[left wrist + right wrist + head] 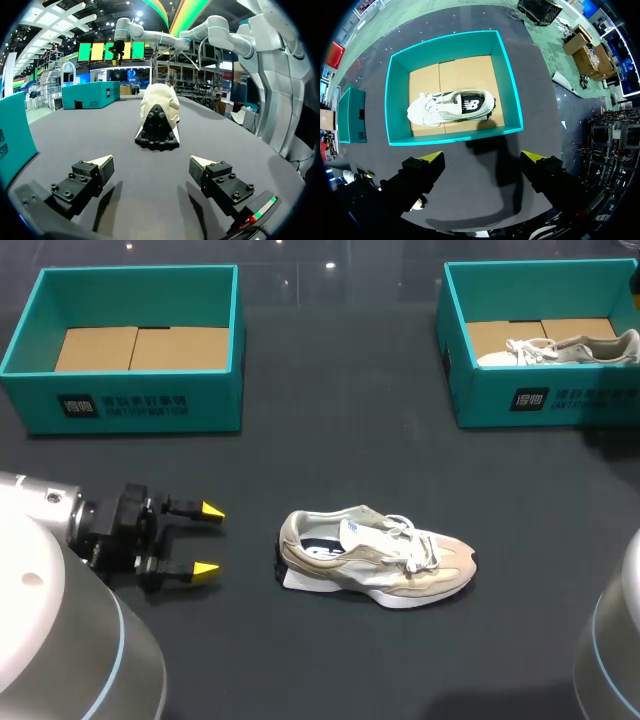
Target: Take the shoe out of the shoebox, open the shoe tongue, remove and reinsert the insole, then place the shoe into the shoebox
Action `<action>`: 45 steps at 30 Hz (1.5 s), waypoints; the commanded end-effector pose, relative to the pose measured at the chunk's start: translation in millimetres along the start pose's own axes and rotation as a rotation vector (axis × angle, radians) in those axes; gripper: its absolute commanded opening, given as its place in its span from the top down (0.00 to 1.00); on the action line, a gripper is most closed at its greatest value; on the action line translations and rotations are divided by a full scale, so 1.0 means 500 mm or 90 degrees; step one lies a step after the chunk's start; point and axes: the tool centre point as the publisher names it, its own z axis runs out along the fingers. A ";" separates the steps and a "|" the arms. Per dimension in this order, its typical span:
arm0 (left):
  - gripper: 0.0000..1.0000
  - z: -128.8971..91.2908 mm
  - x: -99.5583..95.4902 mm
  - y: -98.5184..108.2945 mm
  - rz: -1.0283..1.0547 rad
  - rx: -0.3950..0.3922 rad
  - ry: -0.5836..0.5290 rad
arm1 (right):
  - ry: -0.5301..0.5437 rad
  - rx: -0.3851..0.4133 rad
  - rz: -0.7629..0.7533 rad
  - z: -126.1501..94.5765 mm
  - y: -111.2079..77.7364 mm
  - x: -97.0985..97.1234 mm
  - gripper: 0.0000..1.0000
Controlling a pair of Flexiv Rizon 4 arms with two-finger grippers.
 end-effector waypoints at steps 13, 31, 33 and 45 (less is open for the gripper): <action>0.00 0.063 -0.010 -0.016 -0.005 0.004 0.015 | 0.000 0.000 0.001 0.000 -0.001 0.000 0.00; 0.00 0.118 -0.015 -0.043 -0.017 -0.003 0.035 | 0.000 0.000 0.001 0.000 -0.001 0.000 0.00; 0.00 0.126 -0.012 -0.045 -0.014 -0.007 0.036 | 0.000 0.000 0.001 0.000 -0.001 0.000 0.00; 0.00 0.140 0.003 -0.047 -0.014 -0.004 0.053 | 0.000 0.000 0.001 0.000 -0.001 0.000 0.00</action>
